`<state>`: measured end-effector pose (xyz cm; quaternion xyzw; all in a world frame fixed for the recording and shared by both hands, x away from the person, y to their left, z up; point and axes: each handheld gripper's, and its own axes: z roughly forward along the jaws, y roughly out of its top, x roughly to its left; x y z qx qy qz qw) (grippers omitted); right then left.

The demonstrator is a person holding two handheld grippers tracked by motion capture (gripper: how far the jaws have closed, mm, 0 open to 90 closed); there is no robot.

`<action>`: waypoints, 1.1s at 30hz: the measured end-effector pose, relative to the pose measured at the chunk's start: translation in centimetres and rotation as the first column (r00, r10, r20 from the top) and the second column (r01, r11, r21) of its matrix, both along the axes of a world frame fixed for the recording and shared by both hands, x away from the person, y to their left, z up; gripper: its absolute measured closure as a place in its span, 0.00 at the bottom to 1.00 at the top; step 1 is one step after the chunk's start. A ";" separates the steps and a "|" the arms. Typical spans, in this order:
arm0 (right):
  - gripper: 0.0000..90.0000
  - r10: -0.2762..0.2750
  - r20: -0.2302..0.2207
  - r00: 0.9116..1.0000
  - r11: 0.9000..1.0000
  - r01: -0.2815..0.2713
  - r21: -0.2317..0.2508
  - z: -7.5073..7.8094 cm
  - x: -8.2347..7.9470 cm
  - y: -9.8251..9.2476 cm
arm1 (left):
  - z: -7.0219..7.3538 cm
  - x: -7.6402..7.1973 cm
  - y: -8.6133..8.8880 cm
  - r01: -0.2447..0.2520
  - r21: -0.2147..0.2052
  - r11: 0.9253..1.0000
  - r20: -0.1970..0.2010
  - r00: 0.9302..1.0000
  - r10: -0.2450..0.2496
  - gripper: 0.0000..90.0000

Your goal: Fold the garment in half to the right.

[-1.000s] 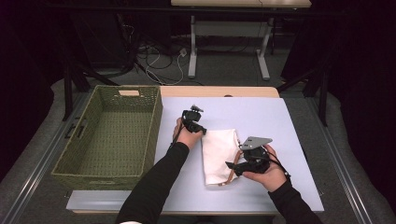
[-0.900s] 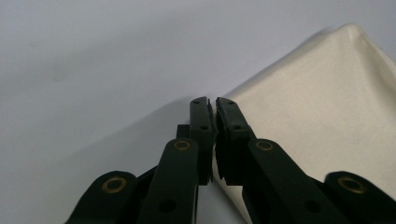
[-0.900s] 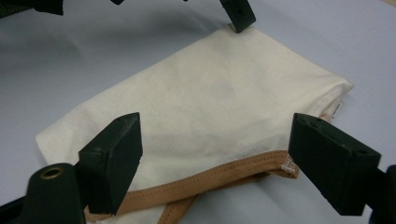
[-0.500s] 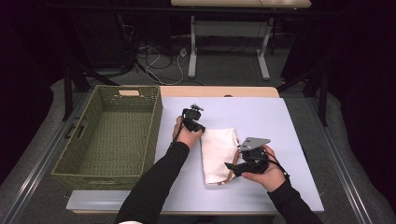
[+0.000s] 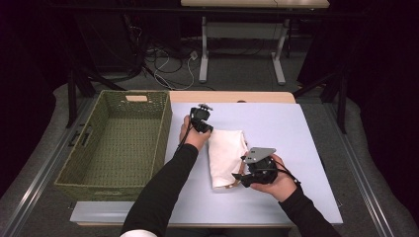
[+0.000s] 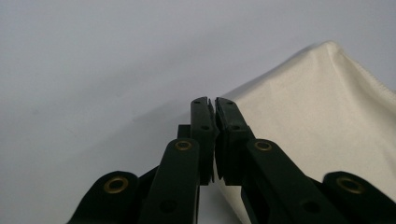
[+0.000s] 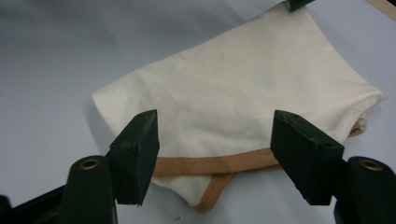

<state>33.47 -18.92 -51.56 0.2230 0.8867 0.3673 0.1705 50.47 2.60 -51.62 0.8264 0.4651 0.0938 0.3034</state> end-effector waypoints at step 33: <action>0.48 0.238 0.003 0.971 0.960 -0.235 -0.149 -0.7 0.7 3.1 | -0.3 1.2 -0.7 -0.009 0.016 1.000 0.051 0.999 0.008 0.96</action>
